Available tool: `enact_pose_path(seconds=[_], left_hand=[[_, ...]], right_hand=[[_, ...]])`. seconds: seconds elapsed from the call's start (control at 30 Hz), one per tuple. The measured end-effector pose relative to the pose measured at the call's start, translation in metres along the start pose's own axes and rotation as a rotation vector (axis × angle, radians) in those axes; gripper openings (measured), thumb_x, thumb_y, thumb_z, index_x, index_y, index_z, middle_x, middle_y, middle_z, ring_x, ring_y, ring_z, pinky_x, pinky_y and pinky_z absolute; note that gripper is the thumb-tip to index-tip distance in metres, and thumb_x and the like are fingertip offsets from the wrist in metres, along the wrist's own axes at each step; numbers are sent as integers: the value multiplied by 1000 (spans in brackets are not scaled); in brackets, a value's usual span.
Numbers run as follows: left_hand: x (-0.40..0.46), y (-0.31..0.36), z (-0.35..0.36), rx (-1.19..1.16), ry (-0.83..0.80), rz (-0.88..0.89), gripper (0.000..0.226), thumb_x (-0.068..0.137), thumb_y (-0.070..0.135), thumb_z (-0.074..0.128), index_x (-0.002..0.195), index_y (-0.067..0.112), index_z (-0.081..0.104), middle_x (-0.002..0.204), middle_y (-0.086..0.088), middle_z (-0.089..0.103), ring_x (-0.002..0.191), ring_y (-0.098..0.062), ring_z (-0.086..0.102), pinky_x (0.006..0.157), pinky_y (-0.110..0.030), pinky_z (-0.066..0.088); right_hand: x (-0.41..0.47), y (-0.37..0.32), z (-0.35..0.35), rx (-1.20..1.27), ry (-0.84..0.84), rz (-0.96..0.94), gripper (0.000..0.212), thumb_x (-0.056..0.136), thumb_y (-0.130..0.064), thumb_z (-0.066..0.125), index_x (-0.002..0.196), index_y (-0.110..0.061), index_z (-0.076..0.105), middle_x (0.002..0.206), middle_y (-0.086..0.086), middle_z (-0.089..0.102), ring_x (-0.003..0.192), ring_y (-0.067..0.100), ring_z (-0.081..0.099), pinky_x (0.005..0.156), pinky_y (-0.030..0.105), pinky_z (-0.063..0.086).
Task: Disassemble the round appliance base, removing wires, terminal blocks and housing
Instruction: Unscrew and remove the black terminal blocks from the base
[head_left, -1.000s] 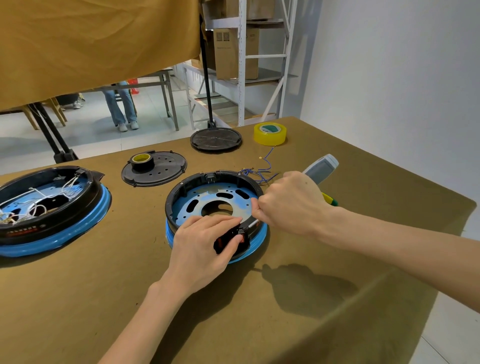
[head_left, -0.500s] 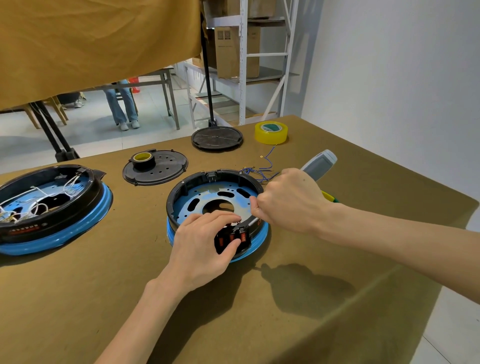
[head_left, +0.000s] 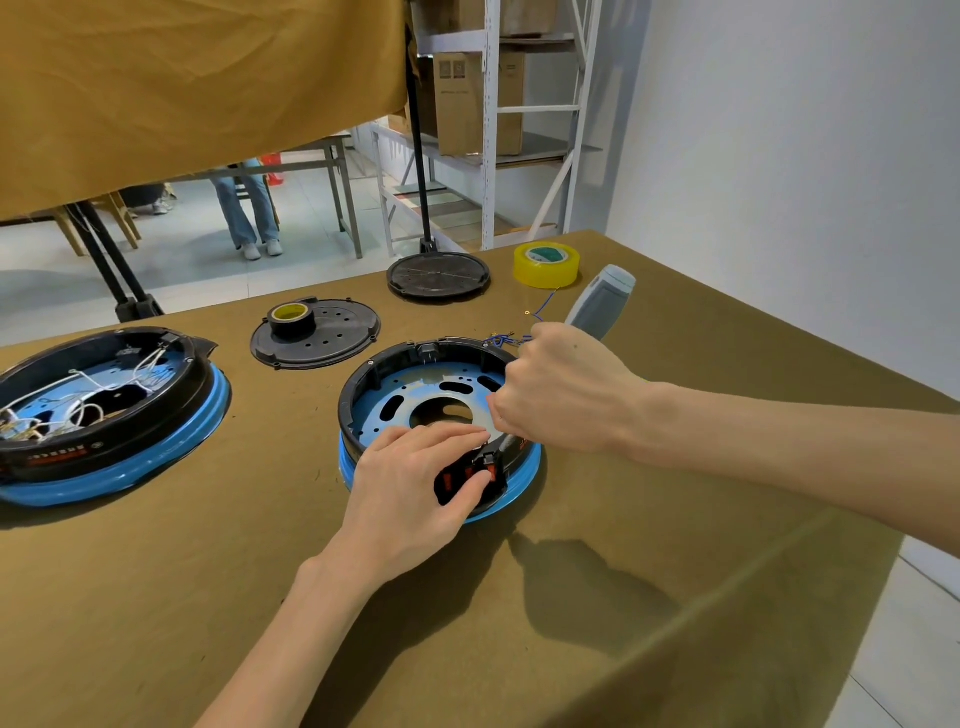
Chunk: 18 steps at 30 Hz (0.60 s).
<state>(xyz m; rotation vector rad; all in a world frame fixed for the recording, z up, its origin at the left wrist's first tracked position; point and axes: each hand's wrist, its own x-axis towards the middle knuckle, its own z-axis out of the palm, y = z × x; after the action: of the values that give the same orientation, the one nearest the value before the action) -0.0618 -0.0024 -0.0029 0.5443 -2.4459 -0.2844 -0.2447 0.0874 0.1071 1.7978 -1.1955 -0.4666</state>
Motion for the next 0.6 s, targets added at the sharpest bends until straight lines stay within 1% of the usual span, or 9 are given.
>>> enact_pose_path(seconds=[0.03,0.07,0.13,0.17,0.23,0.3,0.43,0.53,0.6], left_hand=[[0,0,1,1,5,-3,44,96,57,52,130,35,69,125,19,71,116,3,59,100,-11,27],[0,0,1,4,10,-4,43,96,57,52,129,35,69,124,19,72,114,3,60,100,-12,28],[0,-1,3,6,17,-4,42,96,57,52,128,35,69,122,19,72,113,2,60,99,-12,29],[-1,-2,3,7,20,-4,41,96,57,53,127,36,69,121,19,73,113,2,60,98,-11,29],[-1,-3,5,13,24,-10,40,96,57,54,127,36,69,121,19,73,112,3,59,98,-9,28],[0,-4,6,12,21,-10,40,96,56,54,126,36,70,121,20,73,112,3,60,98,-8,28],[-1,-4,5,5,26,-4,41,96,56,55,128,36,70,122,20,72,113,4,60,99,-8,29],[-1,-3,4,-4,31,1,42,96,55,54,128,35,70,122,19,72,113,4,60,99,-8,29],[-1,-2,4,-6,30,3,42,95,56,54,128,34,70,122,20,72,114,4,60,99,-7,28]], right_hand=[[0,-1,-1,-15,-18,-37,50,77,-17,64,54,-12,20,56,3,66,56,25,66,55,25,43],[0,-1,-2,-23,-31,-76,47,74,-14,63,54,-11,21,61,4,71,61,24,70,57,25,43],[-1,-8,-1,19,-61,-124,53,78,-17,68,56,-12,20,66,4,73,66,25,72,60,27,42],[-2,-11,0,49,-62,-113,58,81,-21,70,57,-13,18,66,4,72,66,25,72,59,28,40],[-1,-12,0,46,-2,-35,66,78,-26,75,57,-13,14,58,3,68,59,25,70,56,27,37],[0,-10,-2,45,42,37,70,72,-27,78,54,-13,12,51,3,65,52,24,67,53,25,39],[-5,-4,-1,52,23,123,70,75,-29,75,52,-14,10,46,0,59,45,21,61,52,22,41],[-11,0,2,60,5,174,65,80,-30,69,49,-15,15,44,-1,58,44,20,59,52,22,37],[-14,-1,3,69,-25,200,57,83,-32,66,45,-17,26,45,-1,58,46,20,60,53,22,38]])
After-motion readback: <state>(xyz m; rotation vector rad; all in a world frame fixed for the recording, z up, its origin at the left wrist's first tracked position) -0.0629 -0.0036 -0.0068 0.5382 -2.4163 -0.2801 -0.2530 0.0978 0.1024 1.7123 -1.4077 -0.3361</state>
